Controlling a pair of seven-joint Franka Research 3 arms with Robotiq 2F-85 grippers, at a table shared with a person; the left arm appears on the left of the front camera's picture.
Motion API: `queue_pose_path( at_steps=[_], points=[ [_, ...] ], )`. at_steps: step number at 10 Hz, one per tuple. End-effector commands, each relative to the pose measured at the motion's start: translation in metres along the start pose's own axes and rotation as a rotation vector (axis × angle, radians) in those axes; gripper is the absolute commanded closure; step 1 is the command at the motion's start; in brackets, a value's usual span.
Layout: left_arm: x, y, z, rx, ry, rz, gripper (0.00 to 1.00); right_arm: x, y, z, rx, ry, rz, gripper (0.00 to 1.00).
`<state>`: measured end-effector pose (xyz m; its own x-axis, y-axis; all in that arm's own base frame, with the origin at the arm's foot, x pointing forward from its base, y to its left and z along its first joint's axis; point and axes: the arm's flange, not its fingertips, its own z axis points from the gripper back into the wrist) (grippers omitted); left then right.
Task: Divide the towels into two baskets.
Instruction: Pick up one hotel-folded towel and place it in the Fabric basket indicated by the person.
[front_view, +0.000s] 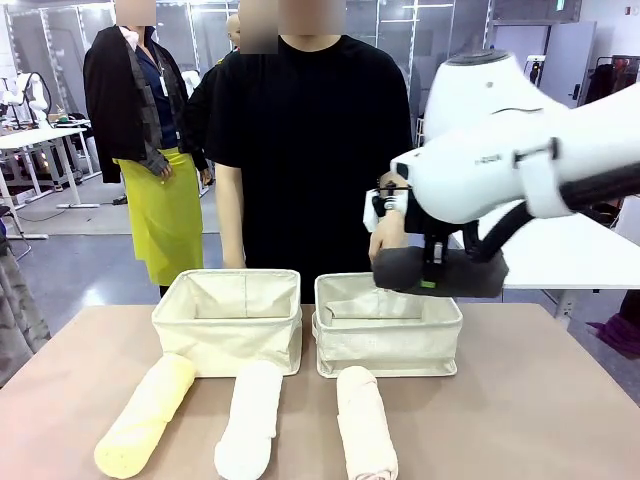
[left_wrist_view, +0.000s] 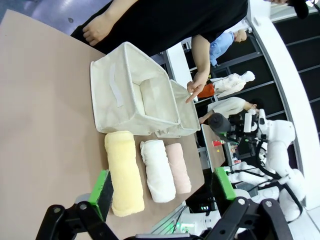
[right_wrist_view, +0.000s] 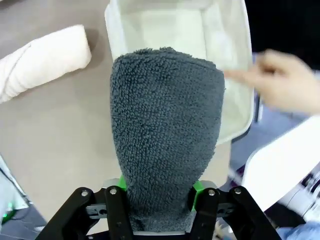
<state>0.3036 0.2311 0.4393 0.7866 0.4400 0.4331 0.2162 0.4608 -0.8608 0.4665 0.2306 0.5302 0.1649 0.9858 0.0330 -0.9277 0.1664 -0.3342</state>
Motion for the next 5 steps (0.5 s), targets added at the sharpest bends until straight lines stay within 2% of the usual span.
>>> queue_pose_path(
  at_steps=[1, 3, 4, 5],
  points=[
    [0.002, -0.001, 0.003, -0.022, -0.012, -0.003, 0.00, 0.031, -0.030, -0.024, -0.004, -0.069, 0.176, 0.59],
    [0.002, -0.001, 0.003, -0.022, -0.012, -0.003, 0.00, 0.049, -0.051, -0.056, 0.040, -0.095, 0.240, 0.59],
    [0.002, -0.001, 0.003, -0.022, -0.012, -0.003, 0.00, 0.054, -0.056, -0.071, 0.027, -0.076, 0.275, 0.59],
    [0.002, -0.001, 0.003, -0.022, -0.012, -0.003, 0.00, 0.056, -0.059, -0.078, 0.046, -0.088, 0.253, 0.59]
  ],
)
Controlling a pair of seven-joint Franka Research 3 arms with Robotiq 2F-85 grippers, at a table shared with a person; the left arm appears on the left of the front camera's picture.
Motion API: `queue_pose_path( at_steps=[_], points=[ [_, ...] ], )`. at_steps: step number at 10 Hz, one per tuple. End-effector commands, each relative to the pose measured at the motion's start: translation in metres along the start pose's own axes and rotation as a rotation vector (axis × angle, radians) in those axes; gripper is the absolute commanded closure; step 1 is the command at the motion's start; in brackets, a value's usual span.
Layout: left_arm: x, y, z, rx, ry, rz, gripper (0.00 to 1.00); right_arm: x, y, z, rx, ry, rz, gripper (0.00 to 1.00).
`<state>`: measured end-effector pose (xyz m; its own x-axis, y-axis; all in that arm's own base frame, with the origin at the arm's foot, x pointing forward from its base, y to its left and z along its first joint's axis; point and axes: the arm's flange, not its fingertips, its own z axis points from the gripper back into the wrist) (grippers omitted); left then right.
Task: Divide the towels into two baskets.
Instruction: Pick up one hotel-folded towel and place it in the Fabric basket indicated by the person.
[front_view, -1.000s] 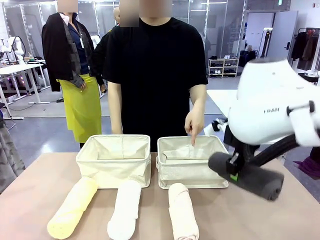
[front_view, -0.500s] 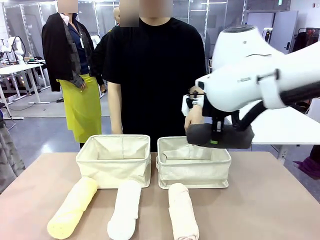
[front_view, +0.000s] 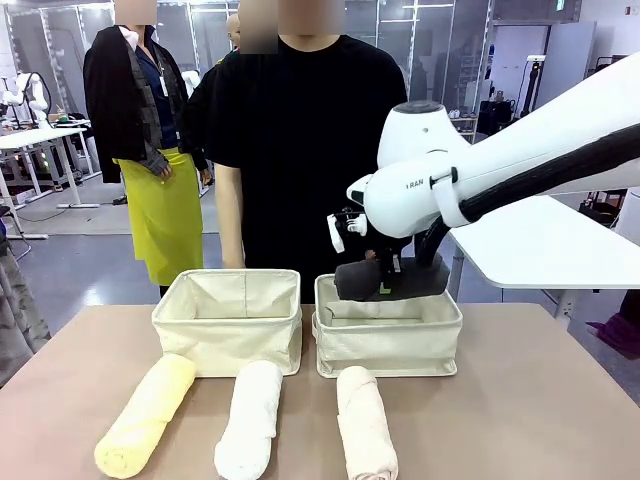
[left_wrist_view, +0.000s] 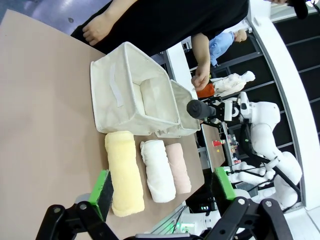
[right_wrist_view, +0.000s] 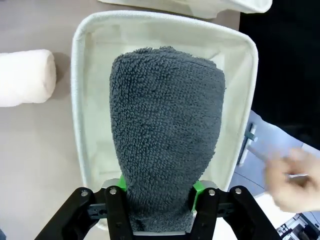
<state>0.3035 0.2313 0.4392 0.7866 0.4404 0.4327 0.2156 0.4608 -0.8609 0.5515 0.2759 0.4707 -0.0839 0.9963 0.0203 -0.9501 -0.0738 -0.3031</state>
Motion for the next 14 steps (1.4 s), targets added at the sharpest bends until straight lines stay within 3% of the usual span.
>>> queue_pose_path(
  at_steps=[1, 4, 9, 12, 13, 14],
  points=[
    [0.002, -0.001, 0.003, -0.023, -0.012, -0.004, 0.00, 0.000, 0.008, 0.014, -0.013, 0.002, -0.010, 0.59],
    [0.002, -0.001, 0.003, -0.023, -0.012, -0.004, 0.00, 0.000, 0.008, 0.014, -0.013, 0.002, -0.010, 0.59],
    [0.002, -0.001, 0.003, -0.023, -0.012, -0.004, 0.00, 0.000, -0.050, -0.040, -0.023, -0.010, 0.019, 0.59],
    [0.002, -0.001, 0.003, -0.023, -0.012, -0.004, 0.00, -0.008, -0.066, -0.066, 0.019, -0.056, 0.037, 0.59],
    [0.002, -0.001, 0.003, -0.023, -0.012, -0.004, 0.00, -0.009, -0.070, -0.071, 0.015, -0.047, 0.032, 0.51],
    [0.002, -0.001, 0.003, -0.023, -0.012, -0.004, 0.00, -0.010, -0.073, -0.074, 0.034, -0.063, 0.025, 0.28]
  ],
)
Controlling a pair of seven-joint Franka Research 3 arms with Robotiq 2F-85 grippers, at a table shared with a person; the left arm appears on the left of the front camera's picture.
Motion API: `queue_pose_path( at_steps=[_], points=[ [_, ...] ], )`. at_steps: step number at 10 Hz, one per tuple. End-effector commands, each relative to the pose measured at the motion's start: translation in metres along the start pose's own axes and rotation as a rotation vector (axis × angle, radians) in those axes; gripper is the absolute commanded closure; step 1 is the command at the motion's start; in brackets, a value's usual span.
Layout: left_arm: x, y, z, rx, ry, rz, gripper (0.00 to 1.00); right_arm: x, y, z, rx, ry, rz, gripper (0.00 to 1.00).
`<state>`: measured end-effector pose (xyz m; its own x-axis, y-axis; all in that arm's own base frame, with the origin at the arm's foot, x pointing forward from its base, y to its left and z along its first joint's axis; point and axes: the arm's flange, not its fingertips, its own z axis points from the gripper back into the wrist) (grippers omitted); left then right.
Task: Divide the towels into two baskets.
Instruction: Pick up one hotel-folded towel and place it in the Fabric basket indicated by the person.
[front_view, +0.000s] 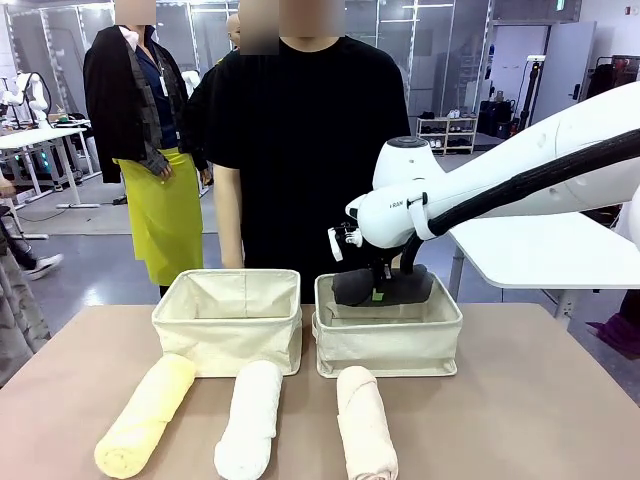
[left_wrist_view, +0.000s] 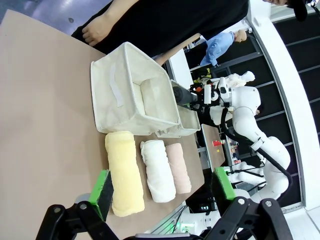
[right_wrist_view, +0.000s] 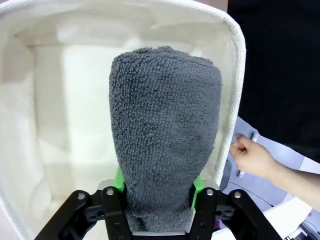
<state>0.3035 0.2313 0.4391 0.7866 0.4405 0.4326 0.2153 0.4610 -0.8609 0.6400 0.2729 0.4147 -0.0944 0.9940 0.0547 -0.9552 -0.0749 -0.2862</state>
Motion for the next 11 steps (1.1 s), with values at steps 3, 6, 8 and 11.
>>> queue_pose_path(
  at_steps=[3, 6, 8, 11],
  points=[
    [0.0022, -0.0009, 0.0031, -0.023, -0.012, -0.004, 0.00, 0.0007, -0.0093, 0.0013, 0.027, -0.027, 0.018, 0.00],
    [0.0022, -0.0009, 0.0031, -0.023, -0.012, -0.004, 0.00, -0.0018, -0.0019, 0.0043, 0.034, -0.055, -0.023, 0.04],
    [0.0022, -0.0009, 0.0031, -0.023, -0.012, -0.004, 0.00, 0.0028, -0.0059, -0.0001, 0.010, -0.012, -0.004, 0.04],
    [0.0022, -0.0009, 0.0031, -0.023, -0.012, -0.004, 0.00, 0.0028, -0.0059, -0.0001, 0.010, -0.012, -0.004, 0.04]
  ],
)
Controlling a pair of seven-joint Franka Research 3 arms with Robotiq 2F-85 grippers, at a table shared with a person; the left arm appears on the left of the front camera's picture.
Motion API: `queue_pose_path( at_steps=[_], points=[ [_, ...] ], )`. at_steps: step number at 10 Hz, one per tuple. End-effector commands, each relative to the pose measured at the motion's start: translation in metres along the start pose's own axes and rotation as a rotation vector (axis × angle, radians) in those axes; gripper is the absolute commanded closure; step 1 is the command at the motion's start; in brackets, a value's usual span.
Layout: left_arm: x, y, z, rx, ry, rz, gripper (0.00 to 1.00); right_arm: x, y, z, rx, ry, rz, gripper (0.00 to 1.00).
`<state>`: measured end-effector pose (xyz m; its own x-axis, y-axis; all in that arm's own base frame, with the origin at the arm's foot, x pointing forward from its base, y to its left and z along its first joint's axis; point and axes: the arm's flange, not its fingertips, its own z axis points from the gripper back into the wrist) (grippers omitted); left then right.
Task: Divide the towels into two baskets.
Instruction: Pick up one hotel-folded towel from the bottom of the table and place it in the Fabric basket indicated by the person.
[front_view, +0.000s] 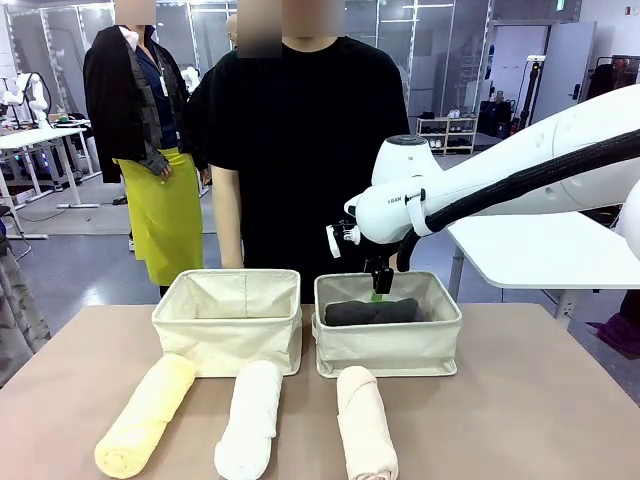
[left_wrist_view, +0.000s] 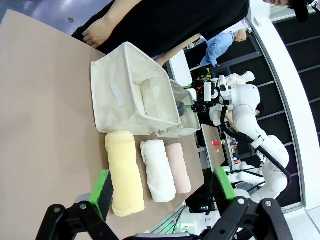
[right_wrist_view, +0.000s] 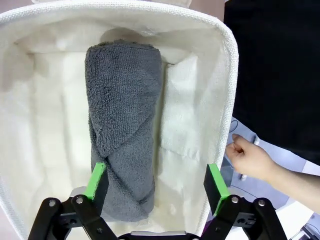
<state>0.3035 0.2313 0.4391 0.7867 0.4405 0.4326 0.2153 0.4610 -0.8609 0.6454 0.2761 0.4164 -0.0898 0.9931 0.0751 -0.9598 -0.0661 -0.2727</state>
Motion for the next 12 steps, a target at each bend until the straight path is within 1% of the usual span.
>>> queue_pose_path(
  at_steps=[1, 7, 8, 9, 10, 12],
  points=[
    [0.002, -0.001, 0.003, -0.023, -0.012, -0.004, 0.00, 0.000, 0.000, 0.000, -0.003, 0.007, 0.006, 0.04],
    [0.002, -0.001, 0.003, -0.023, -0.012, -0.004, 0.00, 0.000, 0.000, 0.000, 0.000, 0.000, 0.000, 0.04],
    [0.002, -0.001, 0.003, -0.023, -0.012, -0.004, 0.00, 0.001, 0.004, 0.011, -0.007, -0.021, -0.004, 0.04],
    [0.002, -0.001, 0.003, -0.023, -0.012, -0.004, 0.00, -0.004, 0.016, 0.024, -0.001, -0.045, -0.025, 0.04],
    [0.002, -0.001, 0.003, -0.023, -0.012, -0.004, 0.00, -0.011, 0.035, 0.040, 0.008, -0.011, -0.072, 0.04],
    [0.002, -0.001, 0.003, -0.023, -0.012, -0.004, 0.00, -0.016, 0.069, 0.075, 0.026, -0.008, -0.135, 0.04]
  ],
)
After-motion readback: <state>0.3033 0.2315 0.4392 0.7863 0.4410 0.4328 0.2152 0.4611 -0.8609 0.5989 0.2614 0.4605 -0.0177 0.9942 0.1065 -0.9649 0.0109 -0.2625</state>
